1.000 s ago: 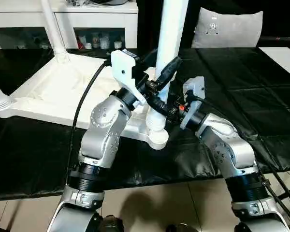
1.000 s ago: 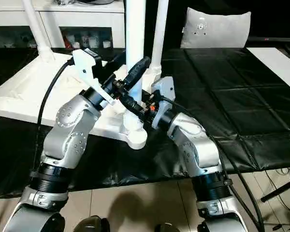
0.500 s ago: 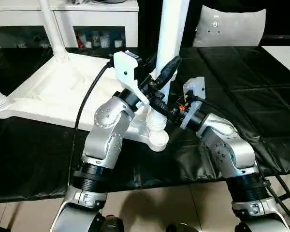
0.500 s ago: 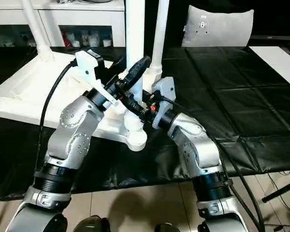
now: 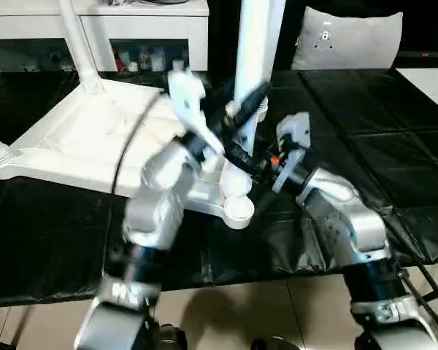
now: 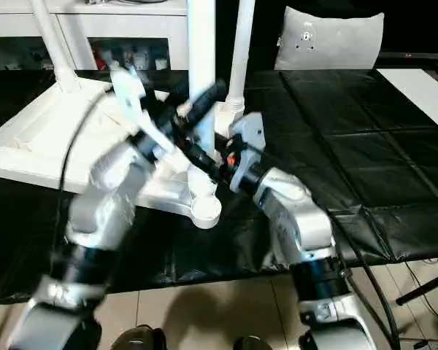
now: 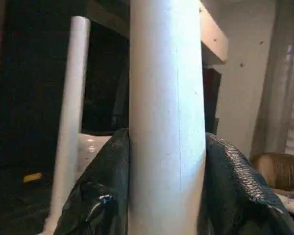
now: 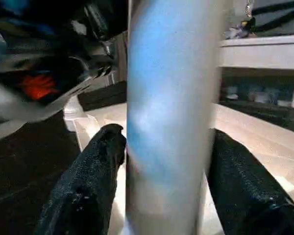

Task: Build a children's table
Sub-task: Pick table leg

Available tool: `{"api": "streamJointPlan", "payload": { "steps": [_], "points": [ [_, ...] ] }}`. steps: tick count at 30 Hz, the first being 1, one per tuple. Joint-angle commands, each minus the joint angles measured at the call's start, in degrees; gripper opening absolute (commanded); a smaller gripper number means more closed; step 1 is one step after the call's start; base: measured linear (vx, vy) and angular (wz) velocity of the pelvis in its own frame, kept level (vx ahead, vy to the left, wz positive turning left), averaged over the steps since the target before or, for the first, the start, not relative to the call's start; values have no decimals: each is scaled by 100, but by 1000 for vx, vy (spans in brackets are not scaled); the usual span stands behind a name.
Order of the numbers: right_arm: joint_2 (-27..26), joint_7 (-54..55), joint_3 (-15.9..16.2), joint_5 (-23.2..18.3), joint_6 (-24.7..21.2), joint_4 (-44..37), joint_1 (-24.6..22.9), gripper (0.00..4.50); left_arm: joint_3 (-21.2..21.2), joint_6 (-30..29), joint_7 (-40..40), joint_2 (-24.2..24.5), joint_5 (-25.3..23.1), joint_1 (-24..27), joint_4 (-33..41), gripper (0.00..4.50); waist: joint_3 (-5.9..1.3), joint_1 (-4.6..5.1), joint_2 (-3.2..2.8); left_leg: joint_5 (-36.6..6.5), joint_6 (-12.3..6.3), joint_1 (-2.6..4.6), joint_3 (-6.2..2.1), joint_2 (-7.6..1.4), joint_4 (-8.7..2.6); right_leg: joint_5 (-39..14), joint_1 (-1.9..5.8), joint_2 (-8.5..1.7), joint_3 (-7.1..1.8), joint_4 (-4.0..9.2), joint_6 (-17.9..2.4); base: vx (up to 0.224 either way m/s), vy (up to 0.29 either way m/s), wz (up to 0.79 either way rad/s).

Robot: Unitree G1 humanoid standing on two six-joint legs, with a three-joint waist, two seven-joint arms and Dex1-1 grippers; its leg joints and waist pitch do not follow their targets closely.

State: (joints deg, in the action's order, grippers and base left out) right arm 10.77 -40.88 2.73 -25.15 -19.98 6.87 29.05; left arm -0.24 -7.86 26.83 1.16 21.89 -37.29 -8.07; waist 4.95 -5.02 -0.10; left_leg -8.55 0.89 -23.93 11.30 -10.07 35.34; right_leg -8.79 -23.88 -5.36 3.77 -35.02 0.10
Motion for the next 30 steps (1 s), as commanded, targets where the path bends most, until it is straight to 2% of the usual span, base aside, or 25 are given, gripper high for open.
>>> {"api": "streamJointPlan", "payload": {
  "steps": [1,4,6,9,14,15,16,17,21,23,24,26,27,28,29,30],
  "points": [
    [158,-234,-271,-363,-278,-224,30,302,-210,-364,7,69,307,-125,-12,181,-513,2,34,-2034,197,244,-179,-282,-487,-2111,227,-317,-221,456,-793,0,0,0],
    [326,-416,-513,-698,-574,-301,52,326,-331,-831,286,216,768,-195,36,180,-532,-20,37,-1800,123,230,-163,-276,-458,-1885,227,-311,-219,435,-893,0,0,0],
    [520,-535,-726,-1097,-1072,-296,109,343,-488,-1359,534,311,1343,-232,126,180,-539,-42,30,-1648,74,239,-151,-273,-451,-1760,230,-307,-214,419,-1020,0,0,0],
    [794,-839,-1050,-1609,-1543,-92,184,369,-664,-2249,1096,513,2178,-325,192,180,-541,-63,35,-1577,60,241,-133,-255,-429,-1712,239,-307,-209,396,-1123,0,0,0],
    [996,-1229,-1250,-2078,-1976,-68,183,417,-682,-2791,1671,713,2655,-390,257,180,-533,-81,24,-1620,76,241,-141,-259,-432,-1969,238,-313,-194,441,-1047,0,0,0],
    [1243,-1663,-1114,-2117,-2108,-181,116,427,-678,-3022,1932,798,2905,-464,318,180,-534,-85,28,-1644,113,238,-141,-259,-435,-2007,251,-310,-190,436,-1014,0,0,0],
    [1282,-1718,-1082,-2113,-2129,-203,105,432,-674,-3046,1962,808,2932,-477,328,180,-530,-91,34,-1649,120,242,-141,-258,-436,-2023,259,-306,-190,439,-1005,0,0,0],
    [1366,-1836,-1014,-2105,-2176,-250,83,437,-666,-3099,2028,831,2990,-504,350,180,-521,-100,13,-1676,152,244,-146,-269,-446,-2051,254,-308,-195,445,-993,0,0,0],
    [1653,-2313,-745,-2193,-2438,-495,55,450,-588,-3343,2303,910,3190,-635,451,180,-508,-105,39,-1804,197,254,-151,-265,-444,-2305,254,-327,-197,471,-934,0,0,0],
    [1690,-2374,-692,-2185,-2464,-521,71,450,-559,-3375,2384,928,3204,-653,479,180,-509,-112,40,-1798,205,257,-159,-270,-443,-2429,249,-335,-199,484,-878,0,0,0],
    [1710,-2417,-635,-2155,-2458,-531,90,450,-521,-3391,2460,939,3204,-665,503,180,-511,-111,64,-1787,217,249,-163,-277,-445,-2449,255,-337,-197,486,-856,0,0,0],
    [1723,-2461,-574,-2097,-2427,-516,121,450,-490,-3423,2530,944,3219,-678,524,180,-506,-120,49,-1803,233,260,-166,-282,-447,-2487,240,-347,-199,491,-856,0,0,0],
    [1730,-2558,-471,-1995,-2358,-488,164,450,-430,-3439,2606,942,3217,-689,568,180,-496,-117,54,-1889,259,271,-167,-275,-445,-2668,232,-348,-194,511,-822,0,0,0],
    [1721,-2606,-418,-1954,-2332,-477,186,450,-355,-3381,2641,939,3143,-687,608,180,-496,-115,49,-1917,274,274,-175,-279,-447,-2705,232,-350,-192,507,-811,0,0,0],
    [1720,-2655,-369,-1921,-2312,-465,207,450,-292,-3338,2662,937,3073,-692,626,180,-497,-108,78,-1953,288,272,-174,-279,-450,-2773,234,-347,-191,521,-759,0,0,0],
    [1717,-2716,-298,-1875,-2271,-463,230,450,-211,-3278,2697,934,2979,-695,648,180,-479,-111,70,-2006,294,283,-177,-278,-456,-2910,223,-352,-196,536,-700,0,0,0]
  ]
}}
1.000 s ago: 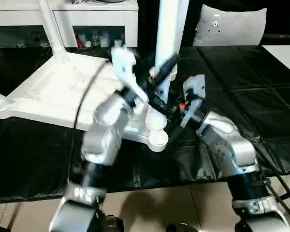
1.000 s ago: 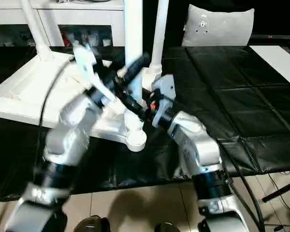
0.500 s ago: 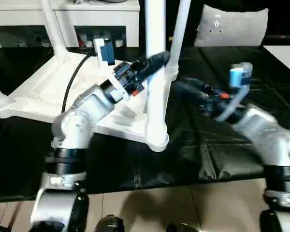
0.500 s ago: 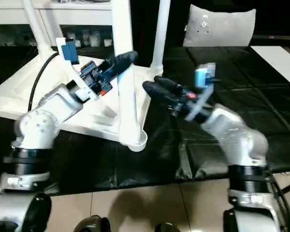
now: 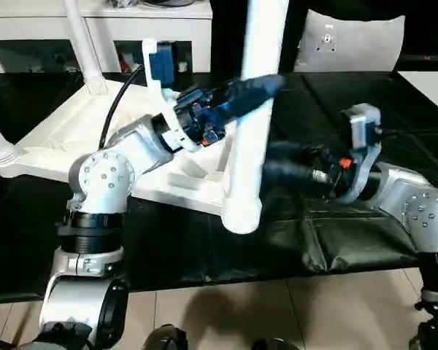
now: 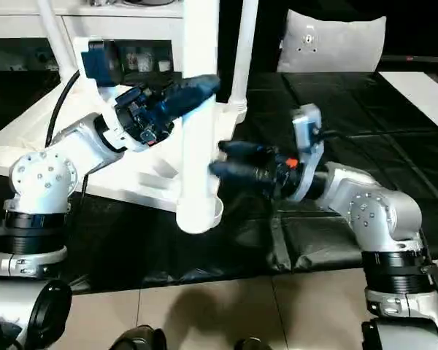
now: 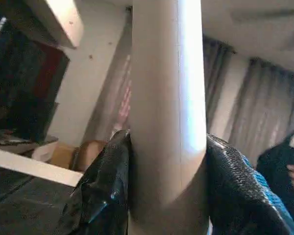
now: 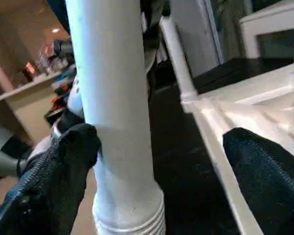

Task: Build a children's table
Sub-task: Pick table leg

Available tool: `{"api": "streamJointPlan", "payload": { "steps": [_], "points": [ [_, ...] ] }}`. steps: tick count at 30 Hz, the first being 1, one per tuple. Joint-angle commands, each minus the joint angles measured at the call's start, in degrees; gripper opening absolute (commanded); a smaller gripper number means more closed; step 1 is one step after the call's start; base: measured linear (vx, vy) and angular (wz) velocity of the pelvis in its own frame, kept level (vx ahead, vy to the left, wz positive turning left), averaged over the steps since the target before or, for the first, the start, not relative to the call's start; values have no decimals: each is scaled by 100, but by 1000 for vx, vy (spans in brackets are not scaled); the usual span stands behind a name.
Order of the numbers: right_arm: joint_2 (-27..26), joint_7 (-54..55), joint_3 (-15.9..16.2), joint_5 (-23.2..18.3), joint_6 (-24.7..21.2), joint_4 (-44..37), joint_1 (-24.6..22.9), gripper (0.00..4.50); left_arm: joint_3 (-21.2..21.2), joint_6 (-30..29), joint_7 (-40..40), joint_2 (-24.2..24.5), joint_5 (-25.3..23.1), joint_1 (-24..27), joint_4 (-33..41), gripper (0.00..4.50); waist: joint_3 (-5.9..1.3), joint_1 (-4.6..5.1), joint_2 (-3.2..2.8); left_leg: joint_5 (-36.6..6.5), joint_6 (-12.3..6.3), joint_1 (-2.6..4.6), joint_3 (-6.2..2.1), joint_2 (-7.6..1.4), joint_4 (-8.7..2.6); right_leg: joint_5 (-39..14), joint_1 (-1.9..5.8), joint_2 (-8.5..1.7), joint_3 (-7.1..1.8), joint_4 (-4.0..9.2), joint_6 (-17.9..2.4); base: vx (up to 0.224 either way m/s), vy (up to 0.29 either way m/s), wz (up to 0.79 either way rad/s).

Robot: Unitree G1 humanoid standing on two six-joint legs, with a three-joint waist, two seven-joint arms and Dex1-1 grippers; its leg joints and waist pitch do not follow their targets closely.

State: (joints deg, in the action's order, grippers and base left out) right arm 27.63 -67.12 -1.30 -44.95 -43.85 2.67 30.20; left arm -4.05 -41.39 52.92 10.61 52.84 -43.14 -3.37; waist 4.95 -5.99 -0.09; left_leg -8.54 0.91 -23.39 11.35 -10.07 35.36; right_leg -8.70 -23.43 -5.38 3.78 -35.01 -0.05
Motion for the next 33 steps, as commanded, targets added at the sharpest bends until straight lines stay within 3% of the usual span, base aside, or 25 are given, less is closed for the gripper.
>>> {"api": "streamJointPlan", "payload": {
  "steps": [1,4,14,15,23,33],
  "points": [
    [32,-133,167,137,140,-40,136,450,240,146,137,-6,-215,-111,196,180,-480,-15,79,-2042,297,236,-187,-278,-453,-3019,177,-359,-195,555,-642,0,0,0],
    [35,-174,249,195,188,-22,161,450,265,190,146,-40,-258,-120,191,180,-484,-11,82,-2061,333,248,-198,-282,-452,-3201,175,-370,-195,572,-542,0,0,0],
    [-65,-384,654,488,385,106,251,450,491,617,114,-221,-662,-154,83,180,-503,-37,84,-1991,294,236,-196,-294,-461,-2950,182,-364,-201,550,-608,0,0,0],
    [-77,-385,682,513,395,140,263,421,518,652,119,-228,-697,-150,85,180,-504,-36,85,-1976,289,228,-197,-292,-459,-2923,186,-368,-203,543,-632,0,0,0],
    [-155,-380,708,620,454,318,347,371,590,715,169,-268,-794,-94,143,180,-506,-33,95,-1944,262,228,-191,-291,-454,-2882,189,-362,-201,530,-672,0,0,0],
    [-167,-544,687,452,322,296,350,285,656,817,173,-287,-906,-82,124,180,-508,-43,84,-1952,255,230,-190,-297,-462,-2750,197,-358,-208,519,-718,0,0,0]
  ]
}}
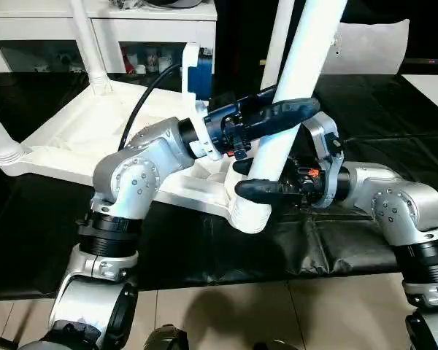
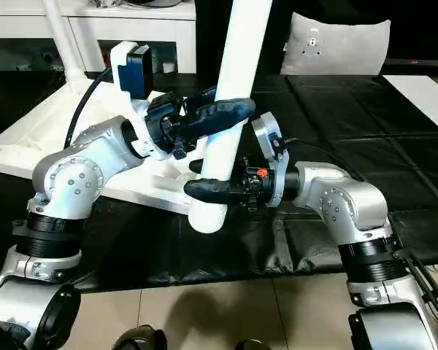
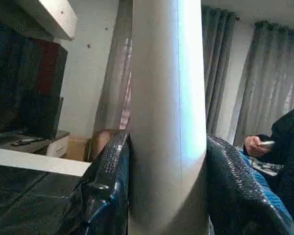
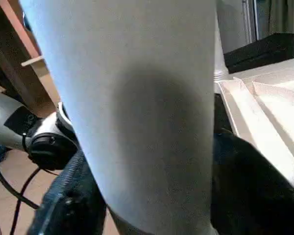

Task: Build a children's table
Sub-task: Pick table leg

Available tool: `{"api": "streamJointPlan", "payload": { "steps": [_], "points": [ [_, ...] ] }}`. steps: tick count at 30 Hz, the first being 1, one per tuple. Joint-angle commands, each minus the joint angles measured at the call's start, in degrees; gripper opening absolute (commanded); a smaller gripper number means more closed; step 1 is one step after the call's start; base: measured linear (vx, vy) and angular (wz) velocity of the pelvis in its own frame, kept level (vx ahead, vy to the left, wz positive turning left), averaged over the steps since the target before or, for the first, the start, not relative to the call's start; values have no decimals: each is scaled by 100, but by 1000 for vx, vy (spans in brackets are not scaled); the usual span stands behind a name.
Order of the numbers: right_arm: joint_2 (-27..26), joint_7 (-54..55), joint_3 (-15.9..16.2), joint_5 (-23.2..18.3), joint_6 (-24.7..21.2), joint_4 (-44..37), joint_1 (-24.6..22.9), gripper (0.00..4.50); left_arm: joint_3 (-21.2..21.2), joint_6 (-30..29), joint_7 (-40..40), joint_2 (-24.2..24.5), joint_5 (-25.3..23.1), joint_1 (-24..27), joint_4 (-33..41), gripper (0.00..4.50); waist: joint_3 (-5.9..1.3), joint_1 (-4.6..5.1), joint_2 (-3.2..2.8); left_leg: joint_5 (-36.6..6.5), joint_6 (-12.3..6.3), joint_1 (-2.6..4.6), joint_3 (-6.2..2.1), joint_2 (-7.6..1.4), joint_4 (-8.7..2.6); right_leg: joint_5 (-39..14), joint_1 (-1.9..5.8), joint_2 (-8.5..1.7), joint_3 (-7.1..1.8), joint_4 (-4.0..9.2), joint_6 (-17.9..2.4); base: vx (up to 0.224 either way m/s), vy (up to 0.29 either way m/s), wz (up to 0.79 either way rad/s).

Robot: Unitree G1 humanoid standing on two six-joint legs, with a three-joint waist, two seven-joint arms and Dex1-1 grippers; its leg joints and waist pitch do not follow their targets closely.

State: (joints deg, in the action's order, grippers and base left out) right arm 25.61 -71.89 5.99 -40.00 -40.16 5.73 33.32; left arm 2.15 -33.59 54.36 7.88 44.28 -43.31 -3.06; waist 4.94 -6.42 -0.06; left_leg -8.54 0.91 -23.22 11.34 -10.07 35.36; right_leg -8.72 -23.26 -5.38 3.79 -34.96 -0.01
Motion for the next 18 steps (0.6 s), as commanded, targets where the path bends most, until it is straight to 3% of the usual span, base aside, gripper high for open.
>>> {"api": "streamJointPlan", "payload": {
  "steps": [1,7,18],
  "points": [
    [37,-69,-35,-34,-48,-9,33,263,32,45,30,-16,-63,-74,82,180,-505,1,80,-1957,259,213,-190,-297,-463,-2759,179,-358,-208,515,-721,0,0,0],
    [37,-71,-31,11,-53,14,22,216,16,65,44,-3,-107,-107,36,179,-504,-3,68,-1985,273,220,-192,-292,-458,-2836,175,-359,-202,521,-708,0,0,0],
    [3,10,-19,81,-19,8,-29,199,91,154,-227,40,-418,-118,-79,179,-508,-1,51,-2049,311,222,-198,-296,-466,-2761,177,-362,-205,517,-726,0,0,0]
  ]
}}
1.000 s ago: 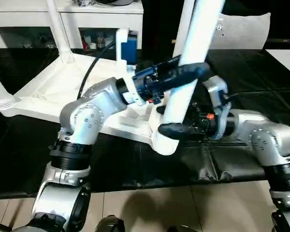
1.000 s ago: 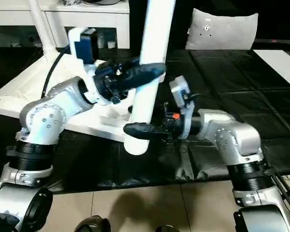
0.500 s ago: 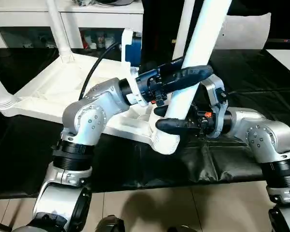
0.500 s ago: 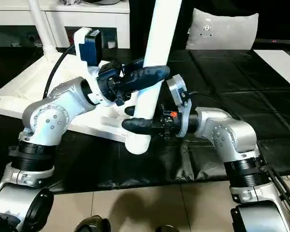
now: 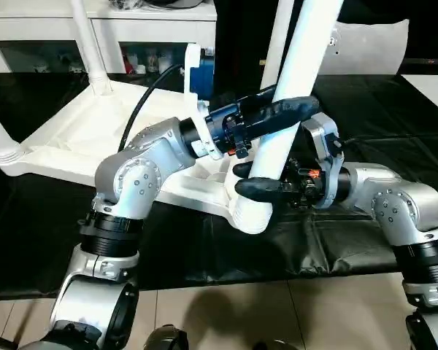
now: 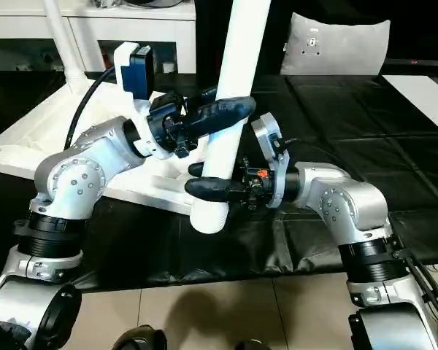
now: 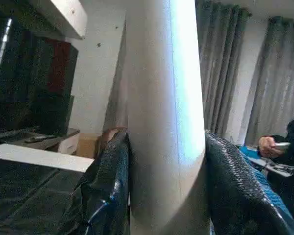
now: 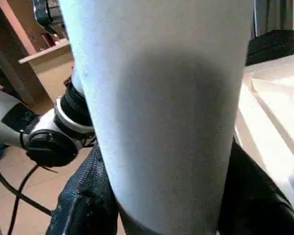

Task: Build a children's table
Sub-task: Pick table leg

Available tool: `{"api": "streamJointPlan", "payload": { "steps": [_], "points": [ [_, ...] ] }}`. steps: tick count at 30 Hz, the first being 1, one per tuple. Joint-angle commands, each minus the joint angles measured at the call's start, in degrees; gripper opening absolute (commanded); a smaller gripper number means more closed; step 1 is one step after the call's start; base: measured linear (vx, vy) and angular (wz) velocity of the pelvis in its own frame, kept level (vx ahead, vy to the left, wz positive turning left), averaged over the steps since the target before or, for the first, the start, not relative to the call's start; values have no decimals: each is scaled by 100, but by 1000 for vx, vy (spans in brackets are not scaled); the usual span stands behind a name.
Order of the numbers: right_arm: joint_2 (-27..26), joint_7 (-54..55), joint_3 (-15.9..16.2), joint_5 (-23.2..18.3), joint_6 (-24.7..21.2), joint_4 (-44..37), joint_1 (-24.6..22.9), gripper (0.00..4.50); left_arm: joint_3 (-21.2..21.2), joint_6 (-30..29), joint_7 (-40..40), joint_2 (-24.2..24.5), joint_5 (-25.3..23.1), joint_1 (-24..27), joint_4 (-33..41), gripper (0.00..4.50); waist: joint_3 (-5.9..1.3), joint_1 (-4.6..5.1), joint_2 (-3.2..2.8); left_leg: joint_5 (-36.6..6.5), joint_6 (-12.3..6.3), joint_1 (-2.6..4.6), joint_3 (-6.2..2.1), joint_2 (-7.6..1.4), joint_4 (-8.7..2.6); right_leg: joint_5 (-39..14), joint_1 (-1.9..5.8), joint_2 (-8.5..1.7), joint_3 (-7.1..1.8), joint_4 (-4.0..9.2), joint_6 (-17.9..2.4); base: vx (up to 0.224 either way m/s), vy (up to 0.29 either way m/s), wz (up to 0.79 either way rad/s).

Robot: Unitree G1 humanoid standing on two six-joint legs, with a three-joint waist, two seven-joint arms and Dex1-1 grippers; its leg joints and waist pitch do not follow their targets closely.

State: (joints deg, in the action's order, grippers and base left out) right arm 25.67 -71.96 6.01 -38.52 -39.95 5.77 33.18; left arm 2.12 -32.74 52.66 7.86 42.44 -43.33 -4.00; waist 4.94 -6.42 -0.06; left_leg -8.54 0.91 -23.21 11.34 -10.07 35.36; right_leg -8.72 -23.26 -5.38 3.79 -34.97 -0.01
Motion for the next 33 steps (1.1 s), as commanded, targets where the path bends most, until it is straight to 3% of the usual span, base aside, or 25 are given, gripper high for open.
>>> {"api": "streamJointPlan", "payload": {
  "steps": [1,2,5,11,17,20,23,28,29,31,32,33],
  "points": [
    [-23,55,-20,-36,-12,9,-22,199,84,33,-70,25,-188,-101,62,214,-510,-2,55,-2046,311,225,-197,-295,-463,-2754,173,-361,-204,517,-730,0,0,0],
    [-36,80,-18,-16,6,12,-26,198,78,14,-82,12,-162,-93,93,249,-509,-2,49,-2043,309,217,-200,-294,-464,-2736,178,-359,-204,512,-743,0,0,0],
    [-87,163,-18,48,65,18,-45,196,82,-59,-82,-28,-60,-56,240,258,-508,3,49,-2074,304,223,-204,-297,-465,-2760,176,-360,-200,519,-743,0,0,0],
    [-247,465,22,261,239,54,-95,192,535,-126,90,-38,-140,199,693,323,-507,12,37,-2078,317,224,-195,-299,-469,-2646,174,-352,-207,506,-806,0,0,0],
    [-556,1181,34,780,693,398,-45,192,1121,-183,283,20,-343,455,1019,379,-483,46,27,-2251,414,223,-225,-304,-501,-2912,147,-354,-204,537,-648,0,0,0],
    [-667,1403,31,913,818,513,-39,192,1241,-236,335,10,-317,539,1146,392,-462,118,23,-2492,451,238,-236,-286,-493,-3230,131,-361,-191,579,-566,0,0,0],
    [-736,1461,-43,843,800,458,-103,192,1042,27,83,-213,-456,532,925,426,-453,145,16,-2558,437,252,-240,-285,-495,-3268,119,-343,-189,596,-527,0,0,0],
    [-760,1284,-454,159,391,-40,-392,192,-249,337,-586,-867,288,325,221,450,-467,118,8,-2507,332,240,-237,-277,-480,-3126,152,-359,-166,617,-626,0,0,0],
    [-760,1283,-457,154,388,-44,-395,192,-256,337,-589,-870,294,324,218,450,-464,130,15,-2491,317,214,-234,-272,-490,-3060,168,-341,-166,611,-622,0,0,0],
    [-734,1209,-557,-72,251,-261,-543,191,-548,332,-686,-939,526,292,107,450,-456,131,28,-2507,289,222,-231,-270,-493,-3009,156,-338,-162,612,-645,0,0,0],
    [-694,1180,-590,-188,187,-432,-678,191,-683,325,-723,-940,613,278,36,450,-447,121,-7,-2473,273,218,-226,-263,-494,-3036,162,-342,-168,620,-630,0,0,0],
    [-678,1173,-598,-226,169,-495,-730,191,-725,319,-734,-938,637,274,12,450,-447,115,16,-2469,254,237,-217,-261,-486,-3072,149,-335,-171,642,-590,0,0,0]
  ]
}}
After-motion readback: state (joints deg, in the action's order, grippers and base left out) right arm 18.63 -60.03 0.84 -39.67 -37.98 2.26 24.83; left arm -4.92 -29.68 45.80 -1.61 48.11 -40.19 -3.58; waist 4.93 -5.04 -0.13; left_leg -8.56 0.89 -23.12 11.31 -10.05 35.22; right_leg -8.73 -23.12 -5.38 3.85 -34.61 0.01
